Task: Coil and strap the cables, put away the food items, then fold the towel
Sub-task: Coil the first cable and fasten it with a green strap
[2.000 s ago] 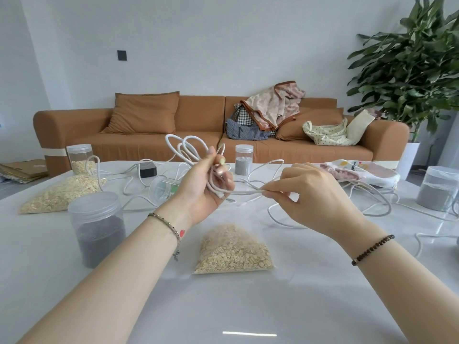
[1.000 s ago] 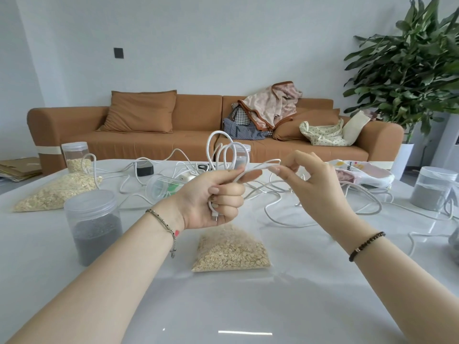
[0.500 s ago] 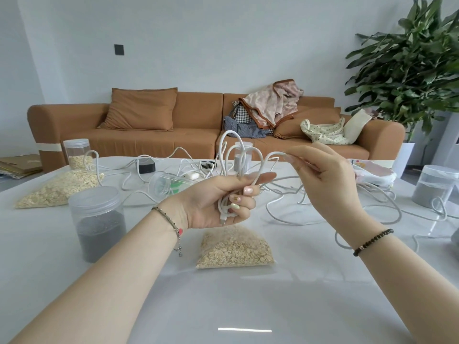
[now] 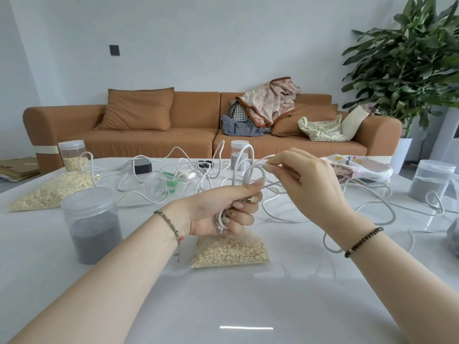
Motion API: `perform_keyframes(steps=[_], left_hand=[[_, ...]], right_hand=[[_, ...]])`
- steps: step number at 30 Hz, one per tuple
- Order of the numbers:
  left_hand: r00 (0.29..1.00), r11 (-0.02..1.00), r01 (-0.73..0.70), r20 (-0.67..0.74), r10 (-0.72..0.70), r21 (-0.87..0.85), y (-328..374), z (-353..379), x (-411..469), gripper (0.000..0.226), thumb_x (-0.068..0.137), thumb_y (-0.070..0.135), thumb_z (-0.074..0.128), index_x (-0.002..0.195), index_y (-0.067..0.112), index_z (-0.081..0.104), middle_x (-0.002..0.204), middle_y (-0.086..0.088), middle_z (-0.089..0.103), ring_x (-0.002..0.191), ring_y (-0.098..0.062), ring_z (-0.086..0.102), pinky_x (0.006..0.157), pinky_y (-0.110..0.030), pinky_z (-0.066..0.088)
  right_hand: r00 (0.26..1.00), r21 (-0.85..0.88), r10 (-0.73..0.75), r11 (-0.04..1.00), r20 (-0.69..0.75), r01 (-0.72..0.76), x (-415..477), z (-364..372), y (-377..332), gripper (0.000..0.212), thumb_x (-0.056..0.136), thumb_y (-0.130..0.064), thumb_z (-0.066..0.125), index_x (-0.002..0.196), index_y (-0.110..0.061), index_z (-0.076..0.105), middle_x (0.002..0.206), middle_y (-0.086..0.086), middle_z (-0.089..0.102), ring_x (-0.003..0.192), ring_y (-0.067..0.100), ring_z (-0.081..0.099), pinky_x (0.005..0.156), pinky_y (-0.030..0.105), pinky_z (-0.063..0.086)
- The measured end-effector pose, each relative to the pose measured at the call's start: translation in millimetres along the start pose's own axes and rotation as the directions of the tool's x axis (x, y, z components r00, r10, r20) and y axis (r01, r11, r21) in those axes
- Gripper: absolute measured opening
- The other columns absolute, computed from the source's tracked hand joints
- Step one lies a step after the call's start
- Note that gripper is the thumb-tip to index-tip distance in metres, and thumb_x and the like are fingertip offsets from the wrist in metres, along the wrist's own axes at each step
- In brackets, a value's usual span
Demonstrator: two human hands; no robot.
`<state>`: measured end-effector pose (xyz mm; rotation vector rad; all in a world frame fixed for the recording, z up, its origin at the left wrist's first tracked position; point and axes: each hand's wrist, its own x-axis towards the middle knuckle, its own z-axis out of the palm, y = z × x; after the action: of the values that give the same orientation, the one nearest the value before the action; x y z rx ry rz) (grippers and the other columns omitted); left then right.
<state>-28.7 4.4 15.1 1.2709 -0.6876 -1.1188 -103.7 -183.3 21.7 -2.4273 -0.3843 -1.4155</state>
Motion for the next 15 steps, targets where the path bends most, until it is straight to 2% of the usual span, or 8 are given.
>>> perform_keyframes(steps=[4, 8, 11, 15], left_hand=[[0.999, 0.999, -0.016, 0.050, 0.017, -0.027, 1, 3, 1, 0.039, 0.099, 0.048, 0.046, 0.071, 0.021, 0.040, 0.061, 0.008, 0.018, 0.051, -0.006, 0.013, 0.038, -0.013, 0.018], [0.997, 0.994, -0.081, 0.006, 0.082, -0.068, 2, 5, 1, 0.040, 0.098, 0.049, 0.044, 0.069, 0.021, 0.038, 0.059, 0.009, 0.021, 0.050, -0.006, 0.013, 0.039, -0.013, 0.014], [0.978, 0.973, -0.204, -0.077, 0.196, -0.107, 6, 4, 2, 0.040, 0.096, 0.050, 0.045, 0.069, 0.023, 0.031, 0.058, 0.009, 0.021, 0.046, -0.003, 0.018, 0.040, -0.014, 0.013], [0.908, 0.894, -0.401, -0.216, 0.359, -0.200, 12, -1, 1, 0.040, 0.097, 0.047, 0.045, 0.067, 0.025, 0.031, 0.055, 0.010, 0.023, 0.042, -0.002, 0.021, 0.039, -0.014, 0.014]], right_hand=[[1.000, 0.022, 0.005, 1.000, 0.018, -0.005, 0, -1, 1, 0.009, 0.098, -0.024, 0.063, 0.094, -0.017, 0.067, 0.080, -0.012, 0.056, 0.066, 0.012, 0.052, 0.059, 0.038, 0.048], [0.999, -0.005, 0.030, 1.000, 0.035, -0.030, -1, -1, 3, 0.009, 0.100, -0.027, 0.060, 0.105, -0.022, 0.067, 0.078, -0.019, 0.051, 0.063, 0.001, 0.049, 0.057, 0.033, 0.042], [0.993, -0.001, 0.103, 0.995, 0.055, -0.103, -1, -1, 6, 0.009, 0.099, -0.031, 0.060, 0.106, -0.027, 0.064, 0.073, -0.017, 0.051, 0.061, 0.005, 0.050, 0.057, 0.033, 0.041], [0.987, -0.003, 0.148, 0.989, 0.068, -0.148, -2, -1, 7, 0.010, 0.099, -0.034, 0.060, 0.093, -0.027, 0.063, 0.063, -0.010, 0.052, 0.060, 0.010, 0.051, 0.058, 0.036, 0.045]])
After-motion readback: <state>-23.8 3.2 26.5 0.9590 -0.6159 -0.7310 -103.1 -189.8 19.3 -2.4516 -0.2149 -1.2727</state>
